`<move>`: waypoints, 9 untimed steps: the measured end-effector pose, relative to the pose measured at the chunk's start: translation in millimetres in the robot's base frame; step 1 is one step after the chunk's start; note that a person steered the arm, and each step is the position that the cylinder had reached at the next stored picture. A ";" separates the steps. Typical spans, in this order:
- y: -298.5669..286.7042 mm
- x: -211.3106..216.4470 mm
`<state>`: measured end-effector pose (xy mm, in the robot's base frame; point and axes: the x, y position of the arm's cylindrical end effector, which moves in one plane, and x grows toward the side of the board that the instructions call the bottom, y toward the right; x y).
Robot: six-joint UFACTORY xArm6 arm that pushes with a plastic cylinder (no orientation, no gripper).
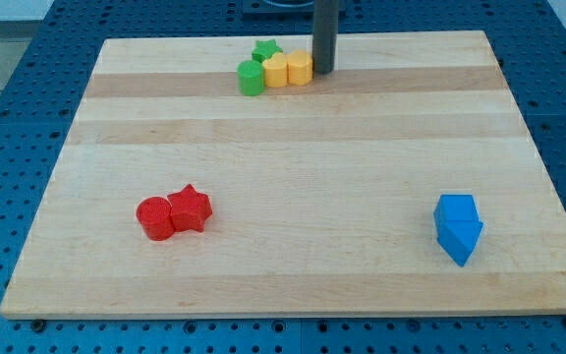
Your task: Push the arm below the red star
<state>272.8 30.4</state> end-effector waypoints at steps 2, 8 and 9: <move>20.3 41.9; -41.9 283.7; -70.5 313.3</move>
<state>586.1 -40.1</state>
